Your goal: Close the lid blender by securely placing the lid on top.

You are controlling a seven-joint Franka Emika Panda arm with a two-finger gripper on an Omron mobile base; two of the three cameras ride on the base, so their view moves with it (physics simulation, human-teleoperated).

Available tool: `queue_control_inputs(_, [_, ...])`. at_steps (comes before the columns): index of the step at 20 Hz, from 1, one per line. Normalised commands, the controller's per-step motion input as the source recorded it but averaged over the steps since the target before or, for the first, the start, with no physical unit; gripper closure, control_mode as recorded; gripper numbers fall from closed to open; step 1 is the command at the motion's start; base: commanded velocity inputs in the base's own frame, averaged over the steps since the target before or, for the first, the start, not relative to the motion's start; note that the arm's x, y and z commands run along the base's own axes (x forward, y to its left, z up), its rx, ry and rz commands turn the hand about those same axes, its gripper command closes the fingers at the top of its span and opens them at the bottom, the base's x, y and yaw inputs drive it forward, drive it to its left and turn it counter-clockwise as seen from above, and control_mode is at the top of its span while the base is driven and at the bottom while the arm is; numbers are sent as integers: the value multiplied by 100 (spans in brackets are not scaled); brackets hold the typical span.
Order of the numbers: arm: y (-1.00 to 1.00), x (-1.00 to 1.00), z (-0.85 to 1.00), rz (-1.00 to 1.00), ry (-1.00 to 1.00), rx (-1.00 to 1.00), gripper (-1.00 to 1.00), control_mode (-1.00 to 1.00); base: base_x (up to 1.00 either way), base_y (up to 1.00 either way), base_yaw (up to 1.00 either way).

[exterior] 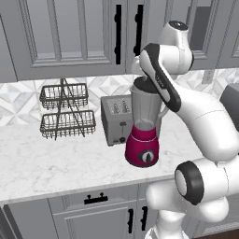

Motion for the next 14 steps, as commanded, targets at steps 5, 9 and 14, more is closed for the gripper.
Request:
queue_control_inputs(5, [0,-8,-4,0,-11,0,100,-100,0,0,0])
queue_control_inputs(9, [0,21,-12,0,-12,-1,100,-100,0,0,0])
queue_control_inputs(14, [0,13,-18,0,-6,-6,100,-100,0,0,0])
